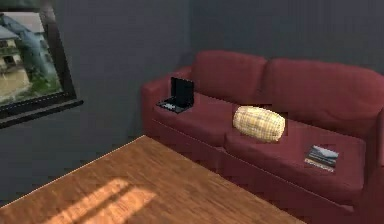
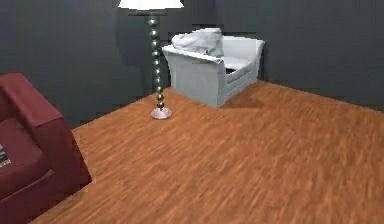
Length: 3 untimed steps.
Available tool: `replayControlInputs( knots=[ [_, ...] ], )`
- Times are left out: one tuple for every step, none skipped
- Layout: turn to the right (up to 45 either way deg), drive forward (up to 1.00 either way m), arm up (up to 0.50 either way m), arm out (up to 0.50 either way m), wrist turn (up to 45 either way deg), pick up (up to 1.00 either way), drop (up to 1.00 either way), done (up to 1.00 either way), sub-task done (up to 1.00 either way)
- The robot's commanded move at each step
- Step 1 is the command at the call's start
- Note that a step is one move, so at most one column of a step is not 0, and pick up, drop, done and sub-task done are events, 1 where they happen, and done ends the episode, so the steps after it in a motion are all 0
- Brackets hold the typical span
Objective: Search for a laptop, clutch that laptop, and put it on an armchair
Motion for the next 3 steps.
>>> replayControlInputs(
  knots=[
    [0.0, 0.95, 0.00, 0.00, 0.0, 0.00, 0.00, 0.00, 0.00],
    [-45.0, 0.00, 0.00, 0.00, 0.0, 0.00, 0.00, 0.00, 0.00],
    [-45.0, 0.00, 0.00, 0.00, 0.0, 0.00, 0.00, 0.00, 0.00]
  ],
)
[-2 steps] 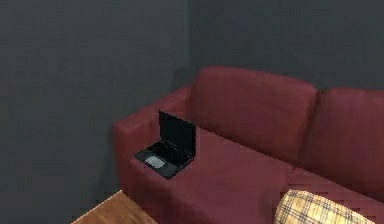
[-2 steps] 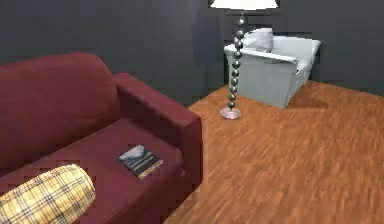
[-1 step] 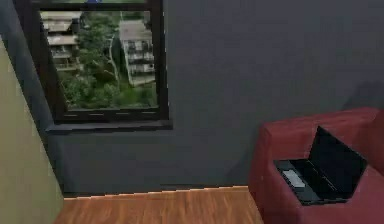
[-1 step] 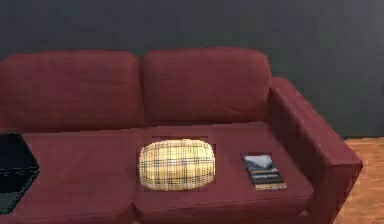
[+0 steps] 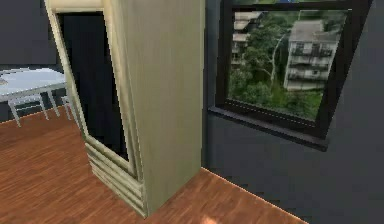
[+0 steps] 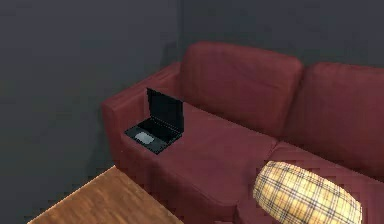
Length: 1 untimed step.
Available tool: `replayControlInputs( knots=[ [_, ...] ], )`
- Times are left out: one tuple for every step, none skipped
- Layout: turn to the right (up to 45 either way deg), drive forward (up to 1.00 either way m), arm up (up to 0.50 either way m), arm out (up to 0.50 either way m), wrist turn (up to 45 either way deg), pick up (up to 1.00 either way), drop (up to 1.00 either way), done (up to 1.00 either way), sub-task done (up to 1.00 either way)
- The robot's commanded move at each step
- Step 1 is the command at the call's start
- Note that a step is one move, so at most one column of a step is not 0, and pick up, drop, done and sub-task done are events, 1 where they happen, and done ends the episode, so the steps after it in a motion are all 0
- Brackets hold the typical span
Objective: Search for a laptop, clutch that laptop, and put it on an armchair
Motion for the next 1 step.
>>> replayControlInputs(
  knots=[
    [-9.0, 0.00, 0.00, 0.00, 0.0, 0.00, 0.00, 0.00, 0.00]
  ],
)
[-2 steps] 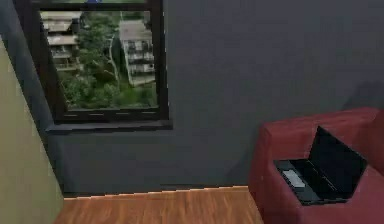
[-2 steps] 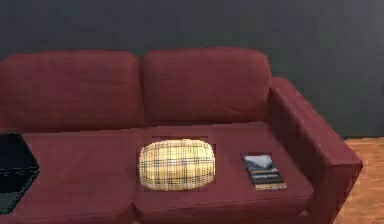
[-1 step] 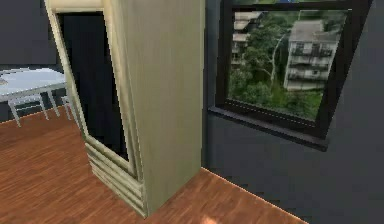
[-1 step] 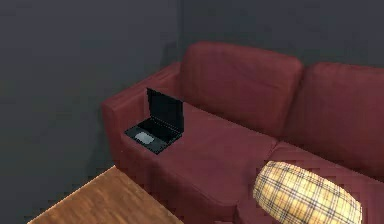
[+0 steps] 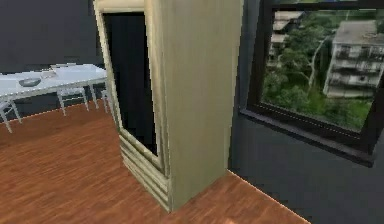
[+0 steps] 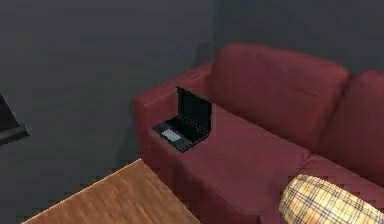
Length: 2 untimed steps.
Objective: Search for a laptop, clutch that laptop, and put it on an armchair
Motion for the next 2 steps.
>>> replayControlInputs(
  knots=[
    [45.0, 0.00, 0.00, 0.00, 0.0, 0.00, 0.00, 0.00, 0.00],
    [18.0, 0.00, 0.00, 0.00, 0.0, 0.00, 0.00, 0.00, 0.00]
  ],
)
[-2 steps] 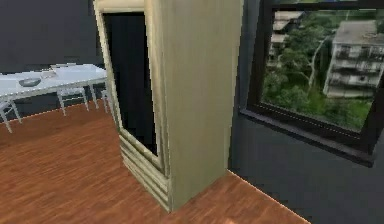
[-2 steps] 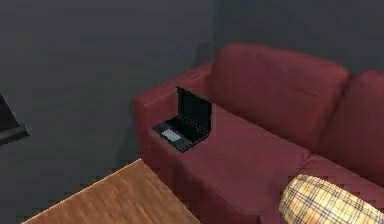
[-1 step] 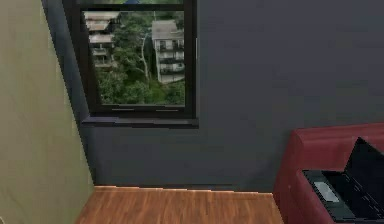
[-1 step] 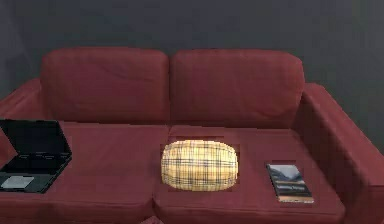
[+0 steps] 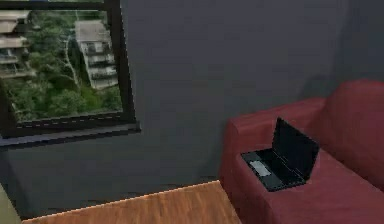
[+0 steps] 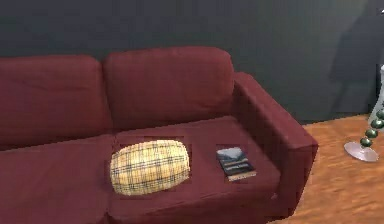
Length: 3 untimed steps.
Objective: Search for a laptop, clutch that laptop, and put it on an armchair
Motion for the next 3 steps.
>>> replayControlInputs(
  knots=[
    [0.0, 0.55, 0.00, 0.00, 0.0, 0.00, 0.00, 0.00, 0.00],
    [-39.0, 0.00, 0.00, 0.00, 0.0, 0.00, 0.00, 0.00, 0.00],
    [0.0, 0.00, 0.50, 0.00, 0.0, 0.00, 0.00, 0.00, 0.00]
  ],
)
